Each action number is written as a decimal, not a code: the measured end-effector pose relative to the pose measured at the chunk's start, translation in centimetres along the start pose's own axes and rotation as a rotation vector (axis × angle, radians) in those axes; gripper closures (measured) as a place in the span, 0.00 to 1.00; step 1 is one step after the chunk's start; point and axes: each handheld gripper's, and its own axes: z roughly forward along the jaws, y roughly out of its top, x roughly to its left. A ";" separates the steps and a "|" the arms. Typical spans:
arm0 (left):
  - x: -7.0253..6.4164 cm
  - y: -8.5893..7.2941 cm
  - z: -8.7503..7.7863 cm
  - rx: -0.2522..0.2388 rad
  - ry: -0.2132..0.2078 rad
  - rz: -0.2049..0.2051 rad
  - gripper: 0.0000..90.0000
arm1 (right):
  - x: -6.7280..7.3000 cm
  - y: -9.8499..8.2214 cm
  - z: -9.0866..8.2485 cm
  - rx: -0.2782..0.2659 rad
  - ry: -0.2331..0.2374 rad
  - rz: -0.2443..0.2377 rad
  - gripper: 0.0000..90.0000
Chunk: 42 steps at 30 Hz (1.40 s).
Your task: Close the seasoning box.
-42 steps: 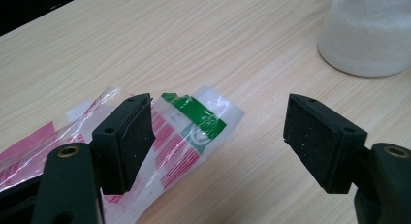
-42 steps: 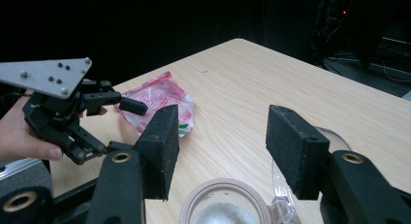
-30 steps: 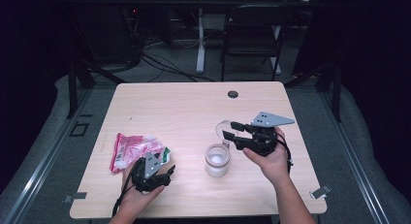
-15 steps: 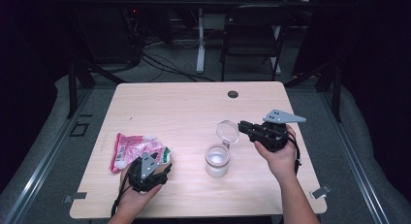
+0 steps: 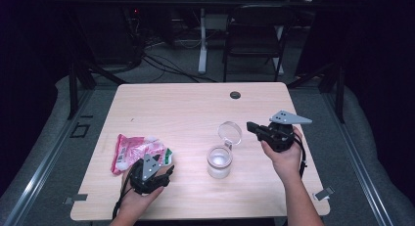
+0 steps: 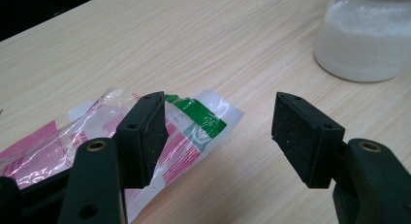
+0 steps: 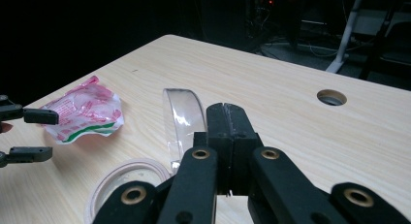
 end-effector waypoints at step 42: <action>-0.3 -0.1 0.2 0.001 -0.005 0.013 0.43 | -0.6 -2.1 2.9 0.076 0.009 0.042 1.00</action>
